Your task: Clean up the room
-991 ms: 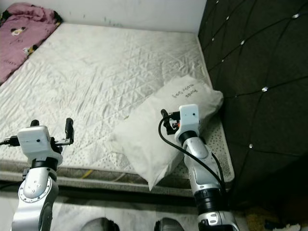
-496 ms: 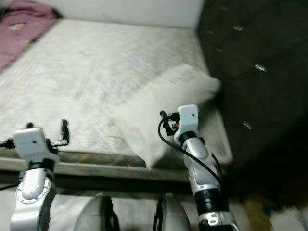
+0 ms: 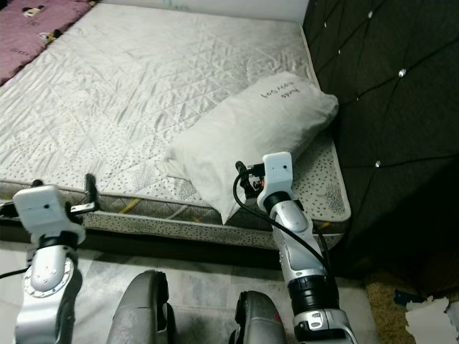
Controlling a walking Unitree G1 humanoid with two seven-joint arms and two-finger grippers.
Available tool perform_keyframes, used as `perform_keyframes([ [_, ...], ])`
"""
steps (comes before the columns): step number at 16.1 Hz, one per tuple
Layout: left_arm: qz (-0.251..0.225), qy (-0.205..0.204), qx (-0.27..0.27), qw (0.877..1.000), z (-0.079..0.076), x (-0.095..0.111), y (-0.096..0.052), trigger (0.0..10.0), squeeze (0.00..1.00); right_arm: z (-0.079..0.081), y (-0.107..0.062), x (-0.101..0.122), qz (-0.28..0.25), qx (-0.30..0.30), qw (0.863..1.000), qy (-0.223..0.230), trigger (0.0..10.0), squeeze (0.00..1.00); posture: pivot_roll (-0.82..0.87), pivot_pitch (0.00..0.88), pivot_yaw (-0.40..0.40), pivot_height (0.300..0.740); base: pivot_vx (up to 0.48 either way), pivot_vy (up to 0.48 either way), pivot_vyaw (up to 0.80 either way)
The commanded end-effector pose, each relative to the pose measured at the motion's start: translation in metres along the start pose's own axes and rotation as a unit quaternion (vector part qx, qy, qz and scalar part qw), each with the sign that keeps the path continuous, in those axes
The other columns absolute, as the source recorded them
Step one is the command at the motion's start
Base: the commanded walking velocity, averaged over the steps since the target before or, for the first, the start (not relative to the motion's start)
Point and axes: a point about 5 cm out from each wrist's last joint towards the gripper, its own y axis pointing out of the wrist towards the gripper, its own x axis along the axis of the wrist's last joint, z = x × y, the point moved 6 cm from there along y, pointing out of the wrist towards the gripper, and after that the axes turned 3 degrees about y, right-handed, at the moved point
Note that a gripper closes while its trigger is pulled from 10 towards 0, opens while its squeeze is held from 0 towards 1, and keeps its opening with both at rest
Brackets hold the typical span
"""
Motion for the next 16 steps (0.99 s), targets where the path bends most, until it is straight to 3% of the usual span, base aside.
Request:
perform_keyframes([
  [1,-0.002,0.005,-0.001,1.0,0.001,0.003,0.0,10.0,0.0,0.0,0.002,0.008,-0.013,0.003,1.0,0.001,10.0,0.0,0.0,0.073,-0.03,0.627,0.0,0.0,0.0],
  [9,-0.012,0.003,-0.015,1.0,-0.003,0.007,0.0,10.0,0.0,0.002,0.002,0.009,-0.014,0.005,1.0,0.001,10.0,0.0,-0.01,0.075,-0.028,0.593,0.0,0.0,0.0],
  [16,-0.019,-0.002,-0.039,0.999,-0.01,0.01,0.0,10.0,0.0,0.005,0.004,0.011,-0.019,0.012,1.0,-0.012,10.0,0.0,0.0,0.068,-0.028,0.593,0.439,0.0,0.0],
])
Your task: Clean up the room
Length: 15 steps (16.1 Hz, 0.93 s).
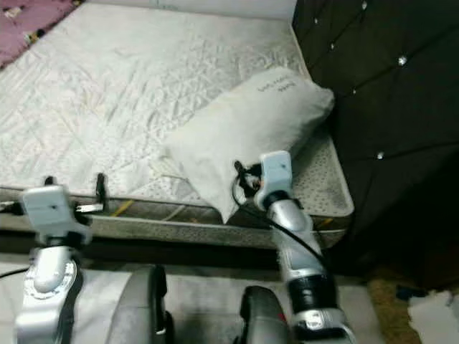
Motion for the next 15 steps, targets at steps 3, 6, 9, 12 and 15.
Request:
perform_keyframes([
  [3,-0.009,-0.004,-0.017,1.0,-0.0083,0.0054,0.0006,10.0,0.0,-0.0058,-0.0012,0.0021,-0.004,-0.002,1.0,-0.02,10.0,0.0,0.0,0.061,-0.026,0.593,0.477,0.0,0.0],
  [6,-0.007,-0.004,-0.02,1.0,-0.0089,0.0043,0.0003,10.0,0.0,-0.0052,-0.0012,0.0032,-0.008,0.001,1.0,-0.023,10.0,0.0,0.0,0.062,-0.027,0.593,0.46,0.0,0.0],
  [9,-0.002,-0.002,-0.015,1.0,-0.0091,0.003,0.0007,10.0,0.0,-0.0056,-0.001,0.0024,-0.007,0.001,1.0,-0.025,10.0,0.0,0.0,0.064,-0.03,0.593,0.0,0.0,0.0],
  [12,0.002,-0.002,-0.013,1.0,-0.0085,0.0015,0.0005,10.0,0.0,-0.0059,-0.001,0.001,-0.005,0.002,1.0,-0.015,10.0,0.0,0.0,0.069,-0.03,0.593,0.0,0.0,0.0],
  [15,0.008,0.003,-0.011,1.0,-0.0072,0.0001,0.0004,10.0,0.0,-0.0051,-0.0007,0.0,0.002,0.013,1.0,-0.025,10.0,0.0,0.0,0.072,-0.028,0.558,0.0,0.0,0.0],
])
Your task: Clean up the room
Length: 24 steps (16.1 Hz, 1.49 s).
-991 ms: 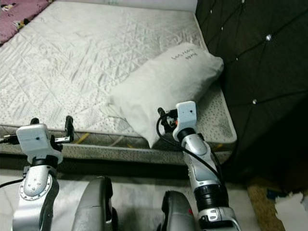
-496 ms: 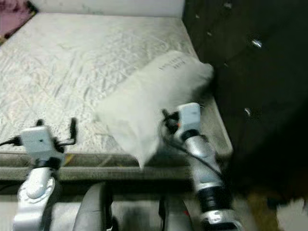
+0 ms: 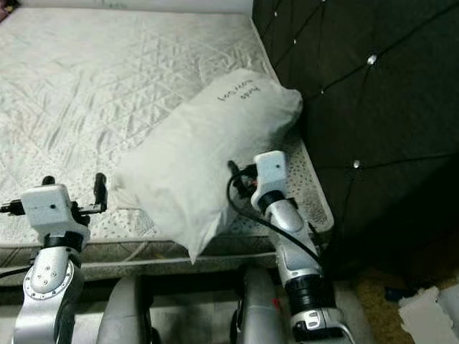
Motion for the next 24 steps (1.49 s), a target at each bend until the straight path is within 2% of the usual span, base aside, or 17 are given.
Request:
perform_keyframes([
  [1,0.009,0.012,0.0,1.0,0.0,-0.001,-0.001,10.0,0.0,-0.006,0.0,0.002,0.005,0.003,1.0,-0.012,10.0,0.0,0.01,0.076,-0.029,0.558,0.0,0.0,0.0],
  [3,0.016,0.034,-0.022,0.999,-0.002,-0.002,-0.005,10.0,0.0,-0.011,-0.003,0.002,0.015,0.021,1.0,-0.014,10.0,0.0,0.01,0.076,-0.029,0.558,0.0,0.0,0.0],
  [4,0.012,0.045,-0.036,0.998,-0.001,0.001,-0.015,10.0,0.0,-0.01,-0.01,-0.004,0.034,0.061,0.997,-0.021,10.0,0.0,0.02,0.083,-0.031,0.558,0.0,0.0,0.0],
  [7,0.039,0.062,-0.022,0.997,0.018,-0.009,-0.036,10.0,0.0,-0.005,-0.029,-0.026,0.099,0.145,0.984,-0.03,10.0,0.0,0.05,0.091,-0.029,0.558,0.0,0.0,0.0],
  [9,0.061,0.078,0.005,0.995,0.035,-0.017,-0.052,10.0,0.0,0.001,-0.038,-0.036,0.144,0.206,0.967,-0.029,10.0,0.0,0.07,0.094,-0.024,0.558,0.0,0.0,0.0],
  [10,0.067,0.088,0.031,0.993,0.048,-0.019,-0.06,10.0,0.0,0.01,-0.042,-0.035,0.162,0.241,0.957,-0.01,10.0,0.0,0.08,0.093,-0.02,0.558,0.0,0.0,0.0],
  [12,0.084,0.09,0.05,0.991,0.058,-0.025,-0.069,10.0,0.0,0.024,-0.049,-0.037,0.195,0.292,0.936,0.0,10.0,0.0,0.09,0.094,-0.017,0.558,0.0,0.0,0.0],
  [13,0.086,0.094,0.051,0.991,0.061,-0.024,-0.072,10.0,0.0,0.039,-0.057,-0.041,0.222,0.332,0.917,-0.002,10.0,0.0,0.11,0.091,-0.013,0.558,0.0,0.0,0.0],
  [15,0.082,0.102,0.055,0.99,0.063,-0.018,-0.076,10.0,0.0,0.049,-0.054,-0.048,0.243,0.329,0.913,0.005,10.0,0.0,0.14,0.086,-0.009,0.558,0.0,0.0,0.0],
  [16,0.085,0.106,0.065,0.989,0.068,-0.015,-0.083,10.0,0.0,0.056,-0.05,-0.056,0.26,0.316,0.912,0.009,10.0,0.0,0.17,0.089,-0.008,0.558,0.0,0.0,0.0],
  [17,0.095,0.115,0.076,0.986,0.078,-0.016,-0.093,10.0,0.0,0.067,-0.043,-0.059,0.269,0.295,0.916,0.029,10.0,0.0,0.2,0.091,-0.008,0.558,0.0,0.0,0.0],
  [19,0.106,0.125,0.088,0.982,0.087,-0.019,-0.102,10.0,0.0,0.078,-0.03,-0.058,0.267,0.27,0.924,0.048,10.0,0.0,0.2,0.091,-0.008,0.558,0.0,0.0,0.0],
  [21,0.108,0.13,0.098,0.981,0.09,-0.018,-0.105,10.0,0.0,0.078,-0.011,-0.058,0.261,0.205,0.941,0.065,10.0,0.0,0.25,0.104,-0.029,0.558,0.0,0.0,0.0],
  [23,0.106,0.127,0.099,0.981,0.09,-0.016,-0.106,10.0,0.0,0.079,-0.003,-0.053,0.261,0.172,0.946,0.09,10.0,0.0,0.24,0.105,-0.032,0.558,0.0,0.0,0.0],
  [24,0.106,0.124,0.096,0.982,0.087,-0.017,-0.105,10.0,0.0,0.077,0.005,-0.049,0.254,0.135,0.951,0.112,10.0,0.0,0.24,0.104,-0.031,0.558,0.0,0.0,0.0],
])
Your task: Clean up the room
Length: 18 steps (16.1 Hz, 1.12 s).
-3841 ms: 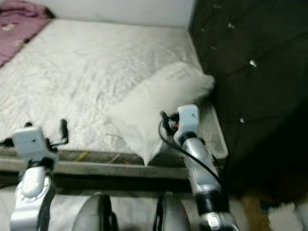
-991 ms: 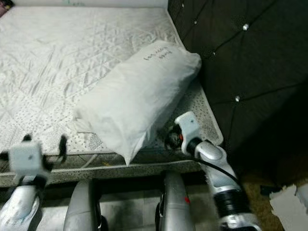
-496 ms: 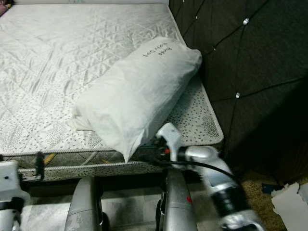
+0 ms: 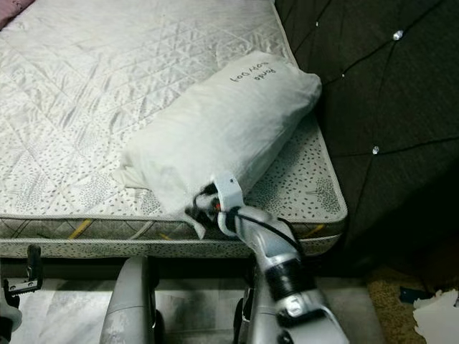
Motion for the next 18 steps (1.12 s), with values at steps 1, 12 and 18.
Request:
perform_keyframes([
  [1,-0.004,0.003,0.003,1.0,0.001,0.003,-0.001,10.0,0.0,-0.009,0.0,0.011,-0.019,-0.033,0.999,0.012,10.0,0.0,0.24,0.1,-0.03,0.558,0.0,0.0,0.0],
  [12,-0.033,-0.011,-0.005,0.999,-0.011,0.016,0.024,10.0,0.0,-0.064,-0.006,0.077,-0.192,-0.209,0.955,0.09,0.0,0.0,0.2,0.032,-0.013,0.558,0.0,0.0,0.0],
  [18,-0.044,-0.011,-0.012,0.999,-0.018,0.021,0.032,10.0,0.0,-0.105,-0.021,0.094,-0.215,-0.262,0.937,0.085,0.0,0.0,0.18,0.0,-0.009,0.558,0.0,0.0,0.0],
])
